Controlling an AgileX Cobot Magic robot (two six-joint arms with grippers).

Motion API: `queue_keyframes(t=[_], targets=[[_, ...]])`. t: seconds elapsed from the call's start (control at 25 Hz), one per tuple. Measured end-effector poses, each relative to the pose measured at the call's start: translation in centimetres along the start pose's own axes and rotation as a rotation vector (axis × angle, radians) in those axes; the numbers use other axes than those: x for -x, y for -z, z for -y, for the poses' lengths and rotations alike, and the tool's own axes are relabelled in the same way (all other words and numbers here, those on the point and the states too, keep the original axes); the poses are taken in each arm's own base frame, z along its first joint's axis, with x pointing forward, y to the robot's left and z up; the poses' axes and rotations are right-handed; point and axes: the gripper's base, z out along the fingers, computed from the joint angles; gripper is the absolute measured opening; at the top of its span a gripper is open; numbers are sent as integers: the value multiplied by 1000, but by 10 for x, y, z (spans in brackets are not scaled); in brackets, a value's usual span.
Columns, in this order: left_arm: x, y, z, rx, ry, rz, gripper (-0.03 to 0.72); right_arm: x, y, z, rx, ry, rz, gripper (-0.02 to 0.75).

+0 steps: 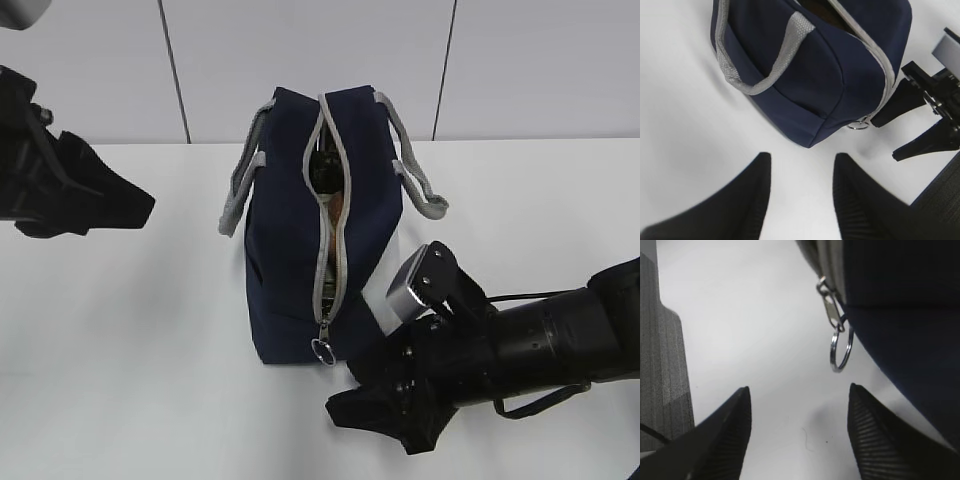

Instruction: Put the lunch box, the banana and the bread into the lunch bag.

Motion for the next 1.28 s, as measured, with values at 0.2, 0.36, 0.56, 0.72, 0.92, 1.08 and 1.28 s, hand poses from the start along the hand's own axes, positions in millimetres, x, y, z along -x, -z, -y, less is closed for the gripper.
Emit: queue_keyframes(t=[0.2,0.36,0.56,0.72,0.92,1.08,1.28], targets=[[0,0,0,1,-1,-2,297,0,-7,8,0,21,4,451],[0,0,0,2,-4,-3,293,5,-11,14,2,32,21,451],[-1,0,-1,11,-14,-6,290,12,-12,18,0,46,41,445],[-1,0,-2,19,-26,-11,290,14,-13,16,23,47,63,366],[-1,0,-2,20,-28,-12,290,13,-13,14,45,64,59,323],[-1,0,-2,20,-28,-12,290,12,-15,16,41,45,63,320],[-1,0,-2,20,-29,-13,290,10,-17,19,35,38,54,262]])
